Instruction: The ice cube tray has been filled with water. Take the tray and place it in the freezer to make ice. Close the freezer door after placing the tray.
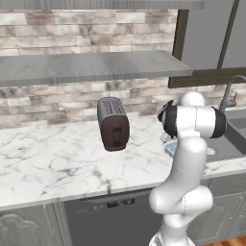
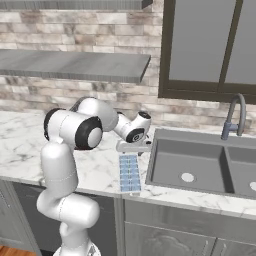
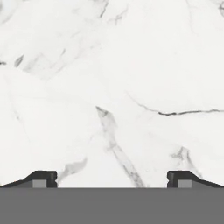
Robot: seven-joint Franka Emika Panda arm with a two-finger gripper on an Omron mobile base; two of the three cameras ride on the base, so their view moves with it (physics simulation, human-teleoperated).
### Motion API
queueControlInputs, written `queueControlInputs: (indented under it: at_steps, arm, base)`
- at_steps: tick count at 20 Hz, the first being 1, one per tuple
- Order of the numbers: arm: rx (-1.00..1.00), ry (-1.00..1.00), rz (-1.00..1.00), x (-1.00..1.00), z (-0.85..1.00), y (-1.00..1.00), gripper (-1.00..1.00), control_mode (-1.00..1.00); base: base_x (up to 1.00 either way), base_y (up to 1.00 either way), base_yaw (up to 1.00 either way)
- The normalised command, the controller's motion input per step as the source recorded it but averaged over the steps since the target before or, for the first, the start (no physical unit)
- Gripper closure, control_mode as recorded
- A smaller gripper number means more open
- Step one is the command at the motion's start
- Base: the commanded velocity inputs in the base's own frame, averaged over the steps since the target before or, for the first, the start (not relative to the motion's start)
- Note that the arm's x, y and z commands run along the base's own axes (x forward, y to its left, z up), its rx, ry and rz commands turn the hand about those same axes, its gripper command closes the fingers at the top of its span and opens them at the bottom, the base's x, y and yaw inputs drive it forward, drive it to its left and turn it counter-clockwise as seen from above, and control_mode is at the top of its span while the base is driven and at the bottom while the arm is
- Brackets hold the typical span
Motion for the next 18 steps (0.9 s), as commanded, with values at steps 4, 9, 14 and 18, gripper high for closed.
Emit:
queueControlInputs:
  at_steps: [4,9,14,18]
  arm:
    - [0.0,0.0,0.05,-0.49,-0.15,0.0,-1.0,-1.0]
    - [0.0,-0.01,0.01,-0.57,-0.09,0.0,-1.0,-1.0]
    - [0.0,-0.05,0.0,-0.44,0.0,-0.01,-1.0,-1.0]
    - [0.0,-0.06,0.0,0.0,0.0,0.0,-1.0,-1.0]
  base:
    - [0.0,0.0,0.0]
    - [0.0,0.0,0.0]
    - [0.0,0.0,0.0]
    - [0.0,0.0,0.0]
